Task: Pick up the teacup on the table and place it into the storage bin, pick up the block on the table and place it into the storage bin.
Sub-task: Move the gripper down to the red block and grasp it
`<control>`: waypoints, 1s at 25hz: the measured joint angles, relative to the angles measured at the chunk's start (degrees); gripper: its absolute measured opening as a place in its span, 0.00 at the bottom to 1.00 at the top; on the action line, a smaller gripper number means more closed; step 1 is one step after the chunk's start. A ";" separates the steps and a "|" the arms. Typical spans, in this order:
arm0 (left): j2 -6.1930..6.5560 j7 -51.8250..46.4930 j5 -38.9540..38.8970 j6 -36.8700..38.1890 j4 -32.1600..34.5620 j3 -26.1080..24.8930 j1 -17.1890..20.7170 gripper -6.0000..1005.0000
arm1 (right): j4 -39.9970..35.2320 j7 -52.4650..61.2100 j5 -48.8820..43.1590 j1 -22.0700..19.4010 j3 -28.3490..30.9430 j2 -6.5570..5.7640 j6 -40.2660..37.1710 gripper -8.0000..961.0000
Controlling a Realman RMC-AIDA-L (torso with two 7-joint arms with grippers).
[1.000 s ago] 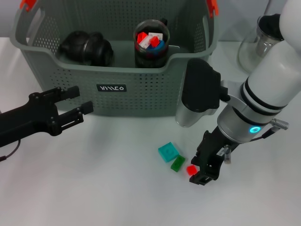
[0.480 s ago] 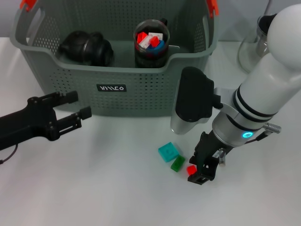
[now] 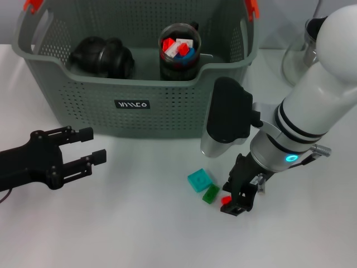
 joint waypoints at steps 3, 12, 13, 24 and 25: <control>0.00 -0.12 0.03 0.28 0.16 -0.34 0.03 0.57 | 0.06 0.00 0.00 0.00 -0.45 0.00 1.05 0.42; -0.02 -0.23 -0.35 -0.31 -0.09 -0.77 0.04 0.56 | 0.26 0.00 0.00 -0.27 -2.75 0.01 3.31 0.41; -0.02 -0.23 -0.35 -0.40 -0.10 -0.78 0.05 0.56 | 0.55 0.00 0.00 -0.22 -2.77 0.05 3.46 0.40; -0.03 -0.23 -0.41 -1.21 -0.12 -0.78 0.04 0.56 | 1.49 0.00 0.18 0.18 -3.31 0.14 3.54 0.38; -0.05 -0.23 -0.41 -1.32 -0.12 -0.78 0.04 0.56 | 1.49 0.00 0.20 0.18 -3.36 0.14 3.51 0.38</control>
